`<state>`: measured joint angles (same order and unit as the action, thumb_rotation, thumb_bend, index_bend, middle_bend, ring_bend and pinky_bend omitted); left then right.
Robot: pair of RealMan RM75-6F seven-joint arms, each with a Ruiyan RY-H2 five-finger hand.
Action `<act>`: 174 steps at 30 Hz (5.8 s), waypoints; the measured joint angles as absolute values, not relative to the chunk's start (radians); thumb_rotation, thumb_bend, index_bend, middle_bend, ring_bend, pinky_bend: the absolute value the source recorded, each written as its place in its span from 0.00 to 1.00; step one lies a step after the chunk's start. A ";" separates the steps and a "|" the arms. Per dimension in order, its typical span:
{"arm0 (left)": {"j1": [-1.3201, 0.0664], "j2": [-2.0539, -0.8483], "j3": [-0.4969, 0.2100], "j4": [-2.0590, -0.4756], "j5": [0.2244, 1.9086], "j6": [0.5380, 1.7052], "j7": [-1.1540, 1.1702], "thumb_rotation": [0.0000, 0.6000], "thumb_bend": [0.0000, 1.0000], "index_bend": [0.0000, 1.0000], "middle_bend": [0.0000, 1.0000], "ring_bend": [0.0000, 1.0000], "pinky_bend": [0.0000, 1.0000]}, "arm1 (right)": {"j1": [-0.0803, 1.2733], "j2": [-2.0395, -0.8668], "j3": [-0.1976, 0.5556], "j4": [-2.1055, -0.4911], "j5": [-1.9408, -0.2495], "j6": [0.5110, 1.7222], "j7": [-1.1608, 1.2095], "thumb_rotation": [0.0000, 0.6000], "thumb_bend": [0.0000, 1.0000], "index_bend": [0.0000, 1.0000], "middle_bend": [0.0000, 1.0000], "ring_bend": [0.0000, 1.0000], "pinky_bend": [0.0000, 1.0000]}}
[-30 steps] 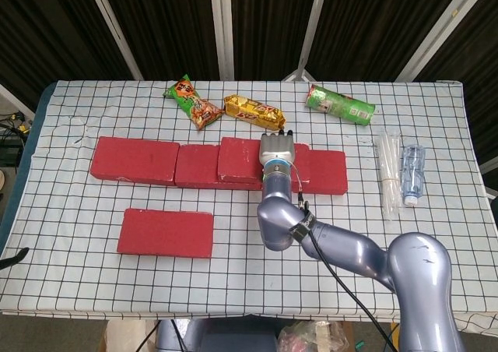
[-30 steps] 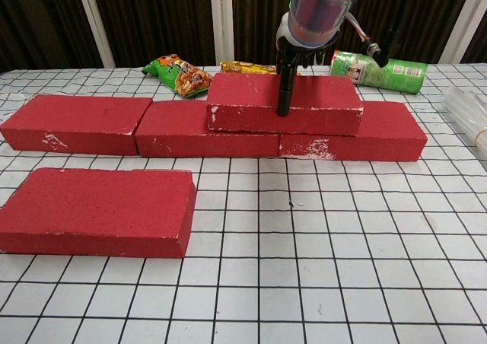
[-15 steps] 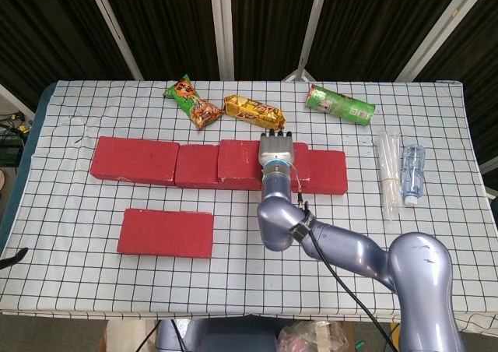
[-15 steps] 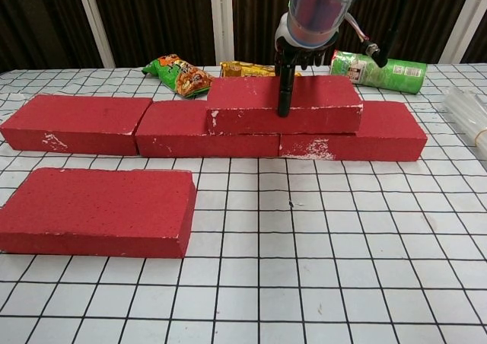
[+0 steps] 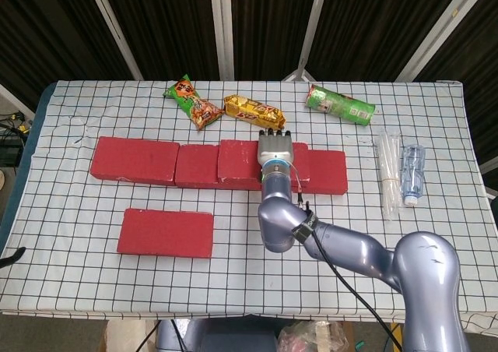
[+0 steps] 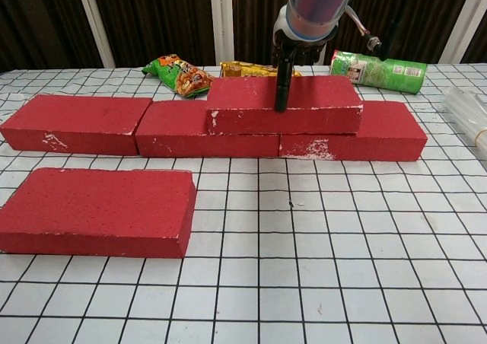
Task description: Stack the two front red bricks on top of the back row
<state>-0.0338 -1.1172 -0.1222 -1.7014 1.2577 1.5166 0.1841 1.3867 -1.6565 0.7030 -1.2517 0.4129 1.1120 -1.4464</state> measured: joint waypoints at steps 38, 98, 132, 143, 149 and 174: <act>-0.056 -1.168 -0.058 -1.672 1.452 1.503 0.082 1.00 0.00 0.05 0.00 0.00 0.00 | 0.230 -0.900 0.365 -2.105 -1.071 1.222 -0.335 1.00 0.13 0.07 0.00 0.00 0.00; -0.766 -1.184 -0.071 -2.125 0.482 1.083 0.835 1.00 0.00 0.00 0.00 0.00 0.00 | 0.001 -1.071 0.061 -1.903 -1.353 1.445 -0.137 1.00 0.13 0.07 0.00 0.00 0.00; -0.822 -1.290 0.012 -1.992 0.571 1.069 0.726 1.00 0.00 0.10 0.02 0.00 0.00 | 0.005 -1.070 0.068 -1.915 -1.301 1.443 -0.138 1.00 0.13 0.07 0.00 0.00 0.00; -0.834 -1.291 0.022 -1.986 0.570 1.070 0.724 1.00 0.00 0.18 0.11 0.00 0.00 | 0.005 -1.069 0.072 -1.918 -1.285 1.443 -0.137 1.00 0.13 0.07 0.00 0.00 0.00; -0.842 -1.297 0.025 -1.981 0.568 1.072 0.724 1.00 0.00 0.23 0.15 0.00 0.00 | 0.005 -1.060 0.074 -1.922 -1.273 1.438 -0.123 1.00 0.13 0.07 0.00 0.00 0.00; -0.883 -1.147 -0.026 -2.042 0.520 1.019 0.667 1.00 0.04 0.25 0.17 0.00 0.00 | -0.003 -1.055 0.077 -1.919 -1.269 1.454 -0.114 1.00 0.13 0.07 0.00 0.00 0.00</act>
